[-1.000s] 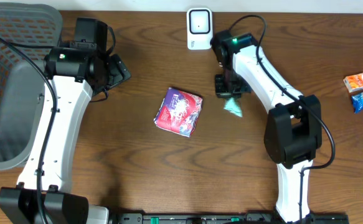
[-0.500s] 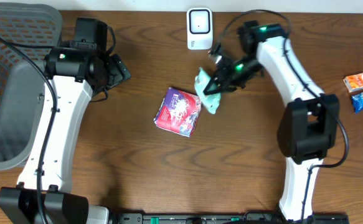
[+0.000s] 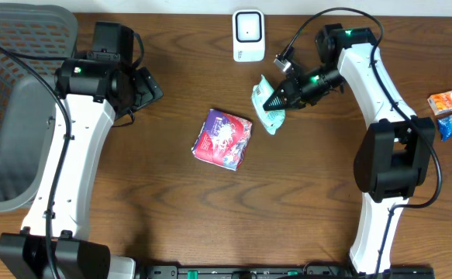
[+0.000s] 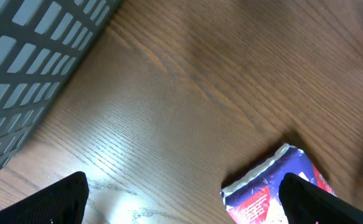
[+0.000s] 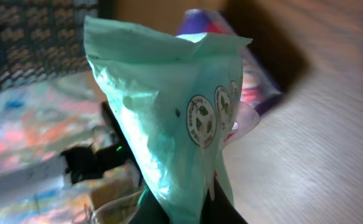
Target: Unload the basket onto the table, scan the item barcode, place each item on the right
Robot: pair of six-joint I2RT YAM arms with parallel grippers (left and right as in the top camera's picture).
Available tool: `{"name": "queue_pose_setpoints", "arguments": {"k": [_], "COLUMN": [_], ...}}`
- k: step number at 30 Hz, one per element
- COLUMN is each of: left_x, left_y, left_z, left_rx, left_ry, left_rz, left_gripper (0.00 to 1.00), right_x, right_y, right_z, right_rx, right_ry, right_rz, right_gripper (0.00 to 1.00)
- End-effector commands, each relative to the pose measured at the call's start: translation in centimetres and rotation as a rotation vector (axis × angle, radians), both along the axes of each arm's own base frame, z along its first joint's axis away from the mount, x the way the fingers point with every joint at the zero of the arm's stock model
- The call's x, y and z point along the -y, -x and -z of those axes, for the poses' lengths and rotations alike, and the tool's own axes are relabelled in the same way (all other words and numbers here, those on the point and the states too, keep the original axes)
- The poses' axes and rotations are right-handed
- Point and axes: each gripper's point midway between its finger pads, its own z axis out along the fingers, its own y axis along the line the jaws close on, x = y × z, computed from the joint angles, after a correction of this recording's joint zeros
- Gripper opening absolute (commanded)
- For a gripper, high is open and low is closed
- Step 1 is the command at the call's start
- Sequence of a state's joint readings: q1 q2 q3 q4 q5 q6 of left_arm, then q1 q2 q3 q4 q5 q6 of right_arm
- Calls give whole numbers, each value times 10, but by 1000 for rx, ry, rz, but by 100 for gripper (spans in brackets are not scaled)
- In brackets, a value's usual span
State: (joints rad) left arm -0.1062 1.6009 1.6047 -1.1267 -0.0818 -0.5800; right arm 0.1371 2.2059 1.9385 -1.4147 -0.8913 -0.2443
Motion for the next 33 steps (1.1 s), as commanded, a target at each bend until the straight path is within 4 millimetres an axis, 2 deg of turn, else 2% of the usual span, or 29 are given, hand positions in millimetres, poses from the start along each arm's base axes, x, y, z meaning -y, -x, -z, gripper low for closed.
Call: {"name": "queue_pose_setpoints", "arguments": {"k": [1,4,6,8,10,14,20,25,29,33], "left_x": [-3,-3,-3,-3,-3,-3,-3,-3,-3,-3], "left_y": [1,1,1,1,1,1,1,1,1,1], "left_z": [-1,-1,-1,-1,-1,-1,-1,-1,-1,-1], "left_rx": [0,0,0,0,0,0,0,0,0,0], "left_ry": [-9,-9,-9,-9,-9,-9,-9,-9,-9,-9], "left_rz": [-15,-16,-15,-15,-15,-15,-15,-15,-16,-15], "left_gripper": [98,98,98,98,98,98,98,98,98,98], "right_x": [27,72,99,115,121,111,80,72,65,57], "right_y": [-14,-26,-34,-40,-43,-46,-42,-32,-22,-21], "right_z": [26,45,44,39,32,28,43,62,71,72], "right_rx": [-51,-17,42,119,186,291,338,320,275,238], "right_ry": [305,694,919,1092,1205,1310,1300,1298,1269,1207], "right_rz": [144,290,380,442,475,493,465,444,411,411], "right_gripper": [1,1,1,1,1,1,1,24,51,59]}}
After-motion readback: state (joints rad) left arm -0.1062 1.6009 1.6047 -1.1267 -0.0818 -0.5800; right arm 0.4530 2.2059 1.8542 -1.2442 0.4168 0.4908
